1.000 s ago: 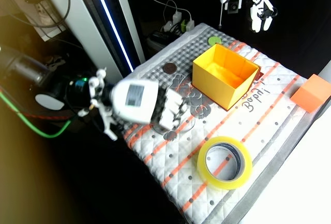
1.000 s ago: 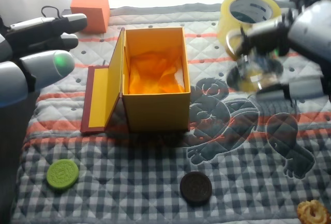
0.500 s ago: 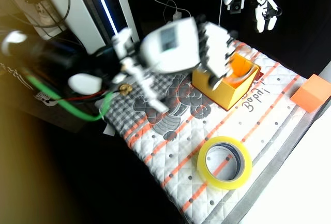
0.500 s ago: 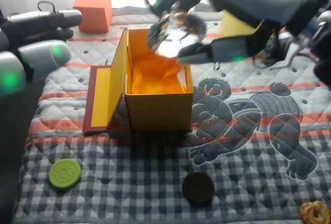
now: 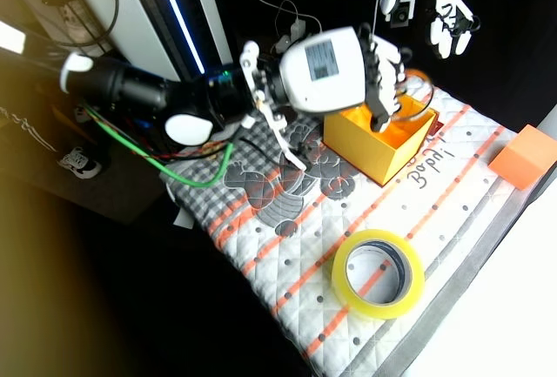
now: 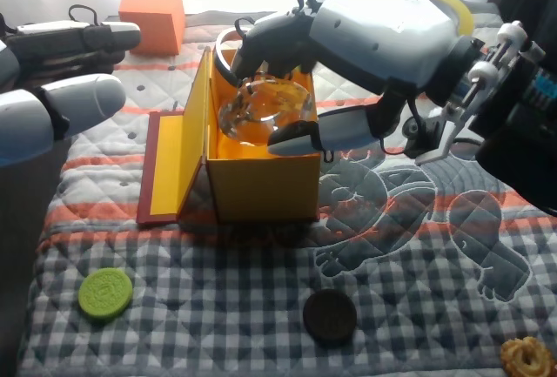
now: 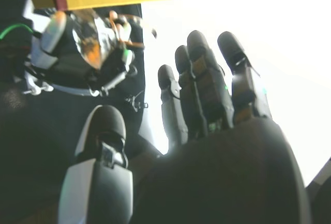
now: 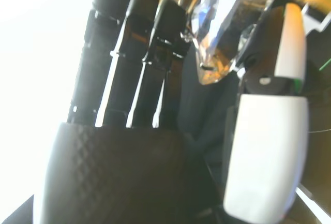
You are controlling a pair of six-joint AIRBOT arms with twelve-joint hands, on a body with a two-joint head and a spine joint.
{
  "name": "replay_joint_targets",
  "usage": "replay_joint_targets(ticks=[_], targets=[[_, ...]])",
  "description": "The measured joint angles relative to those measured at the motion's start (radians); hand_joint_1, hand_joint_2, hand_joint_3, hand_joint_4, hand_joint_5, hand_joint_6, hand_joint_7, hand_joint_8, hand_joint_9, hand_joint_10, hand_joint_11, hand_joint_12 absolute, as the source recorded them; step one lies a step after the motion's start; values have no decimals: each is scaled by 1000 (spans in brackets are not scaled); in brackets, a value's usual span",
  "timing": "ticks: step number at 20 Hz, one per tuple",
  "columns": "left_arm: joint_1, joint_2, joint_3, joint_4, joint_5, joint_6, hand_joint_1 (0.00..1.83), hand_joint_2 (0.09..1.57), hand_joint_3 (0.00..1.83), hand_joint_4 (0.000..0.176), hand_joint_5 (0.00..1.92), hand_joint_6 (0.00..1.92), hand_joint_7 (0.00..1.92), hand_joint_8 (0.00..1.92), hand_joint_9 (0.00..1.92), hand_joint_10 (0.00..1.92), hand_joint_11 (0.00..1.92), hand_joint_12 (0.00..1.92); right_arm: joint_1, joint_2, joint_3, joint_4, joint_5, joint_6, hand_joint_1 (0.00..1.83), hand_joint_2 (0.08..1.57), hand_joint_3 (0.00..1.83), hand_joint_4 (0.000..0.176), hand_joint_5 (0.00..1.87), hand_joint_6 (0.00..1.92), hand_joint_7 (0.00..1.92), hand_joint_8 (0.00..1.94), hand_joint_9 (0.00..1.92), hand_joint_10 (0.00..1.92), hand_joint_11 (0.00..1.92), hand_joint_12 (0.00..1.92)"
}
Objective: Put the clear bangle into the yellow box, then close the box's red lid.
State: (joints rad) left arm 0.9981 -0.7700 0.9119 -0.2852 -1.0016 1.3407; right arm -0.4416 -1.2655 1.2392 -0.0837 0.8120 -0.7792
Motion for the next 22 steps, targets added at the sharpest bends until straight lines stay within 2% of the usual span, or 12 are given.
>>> replay_joint_targets(ticks=[1,2,4,9,11,13,15,17,18,19,20,22], targets=[[0,0,0,5,0,0,329,1241,3,96,472,1,509,4,575,17,3,811,-4,-4,1,14,0,-1,706,1191,0,15,728,493,894,27,873,0,352,1041],[0,0,0,8,0,0,331,1243,3,94,469,0,499,0,569,12,3,811,-10,-8,6,16,-6,-2,453,1189,0,0,656,154,772,5,774,0,285,1058],[0,0,0,6,0,0,330,1243,0,103,461,4,493,5,592,13,0,792,-17,-10,6,21,2,6,45,1164,0,15,364,1,382,3,347,2,6,808],[-5,0,0,5,0,0,301,1242,0,90,495,4,520,9,621,12,18,733,-16,-8,6,39,20,6,0,1051,0,68,89,0,180,0,200,0,0,602],[-6,2,-8,3,0,0,270,1247,1,96,474,1,498,0,596,1,35,759,-16,-1,1,39,20,6,0,1026,3,98,64,0,192,0,219,1,0,979],[-6,13,-26,15,2,0,259,1246,1,113,473,1,502,2,585,0,9,753,-17,38,-23,25,24,7,0,1014,0,84,41,0,178,0,192,0,21,1050],[0,50,-60,60,-3,0,240,1249,1,127,450,1,501,0,534,2,0,683,-50,120,-59,34,117,9,0,1011,0,133,6,2,169,12,91,18,0,373],[26,82,-92,91,-24,-11,220,1259,3,104,368,0,434,1,478,0,0,561,-87,188,-81,64,186,7,0,1101,17,127,19,4,86,6,3,0,0,14],[50,101,-106,130,-26,-51,212,1298,0,50,343,0,458,0,487,0,0,660,-108,222,-97,79,217,-2,0,1084,3,132,63,7,150,6,109,13,0,356],[75,109,-112,177,-31,-114,73,1366,9,0,336,0,460,0,469,0,0,714,-128,246,-112,93,253,-7,0,1077,0,140,67,2,92,5,51,10,0,237],[106,111,-117,220,-40,-190,68,1412,11,0,330,0,455,1,455,0,0,763,-154,267,-131,98,288,-12,0,1081,1,111,37,6,33,8,9,1,0,47],[148,110,-128,275,-15,-261,2,1509,6,0,287,0,376,2,398,0,42,749,-209,296,-169,98,350,-31,0,1130,5,109,65,6,65,8,0,0,0,1]])
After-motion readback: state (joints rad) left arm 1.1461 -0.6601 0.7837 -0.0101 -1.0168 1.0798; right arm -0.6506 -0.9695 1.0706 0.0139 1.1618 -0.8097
